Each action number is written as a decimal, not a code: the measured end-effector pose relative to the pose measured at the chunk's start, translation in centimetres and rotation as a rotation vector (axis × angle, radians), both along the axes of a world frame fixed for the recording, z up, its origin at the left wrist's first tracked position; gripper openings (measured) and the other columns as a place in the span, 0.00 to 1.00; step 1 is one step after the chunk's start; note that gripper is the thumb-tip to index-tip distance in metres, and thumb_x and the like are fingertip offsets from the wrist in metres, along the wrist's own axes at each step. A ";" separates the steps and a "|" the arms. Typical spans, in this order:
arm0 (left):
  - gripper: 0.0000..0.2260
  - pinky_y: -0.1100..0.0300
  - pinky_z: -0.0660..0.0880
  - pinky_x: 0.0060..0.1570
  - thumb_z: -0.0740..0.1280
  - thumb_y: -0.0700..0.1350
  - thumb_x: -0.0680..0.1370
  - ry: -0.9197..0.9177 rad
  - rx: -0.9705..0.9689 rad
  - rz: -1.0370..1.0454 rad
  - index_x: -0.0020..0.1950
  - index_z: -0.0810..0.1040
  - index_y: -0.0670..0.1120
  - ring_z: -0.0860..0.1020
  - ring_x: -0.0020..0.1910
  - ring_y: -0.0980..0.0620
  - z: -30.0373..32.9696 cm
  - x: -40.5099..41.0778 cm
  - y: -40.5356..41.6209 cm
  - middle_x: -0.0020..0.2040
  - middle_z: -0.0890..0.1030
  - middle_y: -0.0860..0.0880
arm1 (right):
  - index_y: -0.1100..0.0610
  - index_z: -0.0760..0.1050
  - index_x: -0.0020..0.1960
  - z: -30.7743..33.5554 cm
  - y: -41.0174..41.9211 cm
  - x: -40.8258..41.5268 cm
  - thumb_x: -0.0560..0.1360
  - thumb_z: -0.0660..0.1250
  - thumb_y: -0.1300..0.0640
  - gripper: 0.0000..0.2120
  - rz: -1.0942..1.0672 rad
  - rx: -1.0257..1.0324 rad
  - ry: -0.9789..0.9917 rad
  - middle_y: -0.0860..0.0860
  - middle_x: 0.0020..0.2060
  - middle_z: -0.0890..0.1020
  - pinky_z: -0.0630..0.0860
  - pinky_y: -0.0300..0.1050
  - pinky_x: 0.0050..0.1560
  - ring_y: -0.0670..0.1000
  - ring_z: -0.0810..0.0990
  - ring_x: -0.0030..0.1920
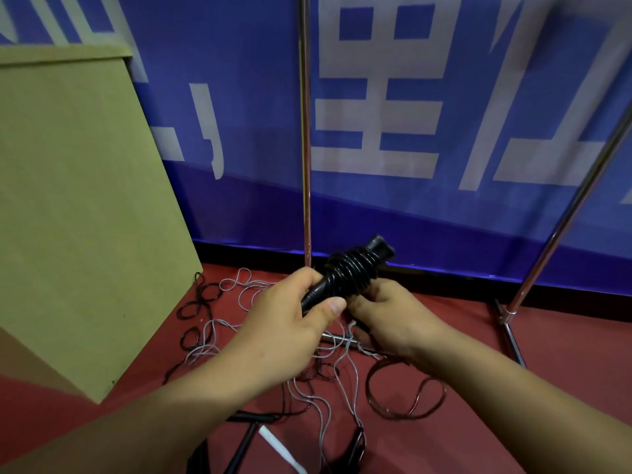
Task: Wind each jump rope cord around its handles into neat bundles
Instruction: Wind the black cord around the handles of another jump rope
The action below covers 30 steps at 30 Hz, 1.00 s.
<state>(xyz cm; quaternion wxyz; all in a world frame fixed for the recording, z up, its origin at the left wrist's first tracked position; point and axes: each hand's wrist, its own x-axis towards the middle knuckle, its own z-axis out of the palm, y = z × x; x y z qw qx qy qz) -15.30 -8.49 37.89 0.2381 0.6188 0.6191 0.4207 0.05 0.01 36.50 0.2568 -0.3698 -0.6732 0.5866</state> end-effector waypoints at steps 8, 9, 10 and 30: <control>0.10 0.66 0.65 0.31 0.69 0.53 0.77 0.135 -0.018 0.184 0.40 0.71 0.54 0.71 0.29 0.61 -0.2 -0.3 0.8 0.29 0.75 0.62 | 0.55 0.73 0.40 0.0 -1.4 -0.6 0.83 0.58 0.54 0.14 -0.037 0.152 -0.076 0.45 0.25 0.76 0.65 0.41 0.27 0.43 0.68 0.24; 0.10 0.67 0.65 0.31 0.69 0.53 0.77 0.147 -0.017 0.204 0.40 0.71 0.54 0.71 0.30 0.63 -0.1 -0.4 1.0 0.29 0.75 0.64 | 0.55 0.73 0.40 0.2 -1.5 -0.5 0.83 0.58 0.54 0.15 -0.037 0.150 -0.090 0.43 0.22 0.75 0.65 0.40 0.27 0.43 0.68 0.23; 0.10 0.67 0.64 0.30 0.69 0.53 0.77 0.155 -0.017 0.227 0.40 0.70 0.54 0.71 0.30 0.63 -0.1 -0.6 1.2 0.29 0.75 0.63 | 0.55 0.74 0.40 0.2 -1.5 -0.5 0.83 0.59 0.54 0.14 -0.038 0.150 -0.105 0.43 0.22 0.75 0.65 0.40 0.27 0.42 0.68 0.23; 0.11 0.52 0.76 0.39 0.68 0.58 0.77 0.421 -0.216 0.297 0.46 0.69 0.55 0.78 0.35 0.52 -1.3 -3.5 2.6 0.35 0.80 0.52 | 0.49 0.76 0.38 0.2 -1.7 0.6 0.77 0.66 0.48 0.10 -0.070 0.473 -0.524 0.46 0.30 0.77 0.67 0.34 0.31 0.43 0.75 0.33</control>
